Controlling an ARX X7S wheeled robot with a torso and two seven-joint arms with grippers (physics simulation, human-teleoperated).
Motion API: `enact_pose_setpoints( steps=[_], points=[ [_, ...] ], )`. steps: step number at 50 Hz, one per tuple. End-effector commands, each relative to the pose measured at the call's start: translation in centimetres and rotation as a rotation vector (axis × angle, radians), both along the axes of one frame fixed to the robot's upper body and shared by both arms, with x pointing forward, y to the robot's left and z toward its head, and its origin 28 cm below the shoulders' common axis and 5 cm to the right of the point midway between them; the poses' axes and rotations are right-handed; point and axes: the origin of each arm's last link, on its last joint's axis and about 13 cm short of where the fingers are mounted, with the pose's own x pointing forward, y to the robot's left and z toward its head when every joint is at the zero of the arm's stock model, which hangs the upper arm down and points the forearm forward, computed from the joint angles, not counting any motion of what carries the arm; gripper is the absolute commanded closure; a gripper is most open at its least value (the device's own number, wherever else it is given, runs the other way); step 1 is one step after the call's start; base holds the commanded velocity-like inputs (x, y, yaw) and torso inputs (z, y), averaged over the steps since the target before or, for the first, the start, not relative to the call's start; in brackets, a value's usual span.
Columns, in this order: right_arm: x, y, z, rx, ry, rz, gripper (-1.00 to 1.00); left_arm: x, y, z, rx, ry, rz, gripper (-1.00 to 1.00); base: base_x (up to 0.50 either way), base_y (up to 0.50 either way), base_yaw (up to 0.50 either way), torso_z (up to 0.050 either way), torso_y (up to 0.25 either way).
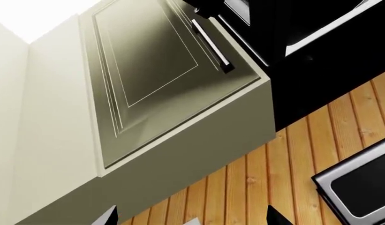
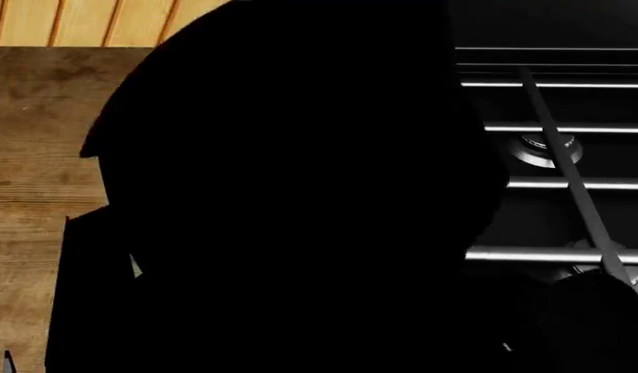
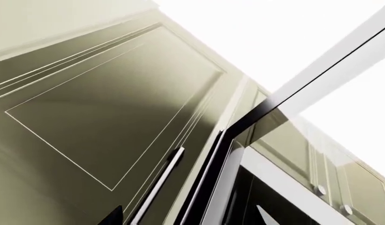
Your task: Close the microwave door
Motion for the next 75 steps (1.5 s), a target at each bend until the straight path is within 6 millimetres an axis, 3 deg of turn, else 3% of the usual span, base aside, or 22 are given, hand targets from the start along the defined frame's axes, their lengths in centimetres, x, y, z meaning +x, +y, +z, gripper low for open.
enact_pose_setpoints(
  steps=[1, 29, 41, 53, 62, 75],
  points=[
    [0.7, -0.3, 1.6, 0.015, 0.012, -0.015, -1.0, 0.0, 0.0, 0.0, 0.001, -0.001, -0.001, -1.0, 0.0, 0.0, 0.0, 0.0, 0.0],
    [1.1, -0.6, 5.6, 0.025, 0.0, -0.08, -1.0, 0.0, 0.0, 0.0, 0.0, -0.003, -0.007, -1.0, 0.0, 0.0, 0.0, 0.0, 0.0],
    [2.8, -0.9, 7.7, 0.054, 0.048, -0.12, -1.0, 0.0, -0.1, -0.1, 0.003, 0.002, -0.012, -1.0, 0.0, 0.0, 0.0, 0.0, 0.0],
    [4.1, -1.0, 8.6, 0.074, 0.109, -0.135, -1.0, 0.0, -0.1, -0.1, 0.001, 0.002, -0.013, -1.0, 0.0, 0.0, 0.0, 0.0, 0.0],
    [6.5, -1.8, 8.7, 0.126, 0.198, -0.154, -1.0, 0.0, -0.1, -0.2, 0.006, 0.004, -0.015, -1.0, 0.0, 0.0, 0.0, 0.0, 0.0],
    [7.0, -2.3, 9.0, 0.149, 0.222, -0.162, -1.0, 0.2, -0.5, 0.0, 0.015, 0.014, -0.024, -1.0, 0.0, 0.0, 0.0, 0.0, 0.0]
  ],
)
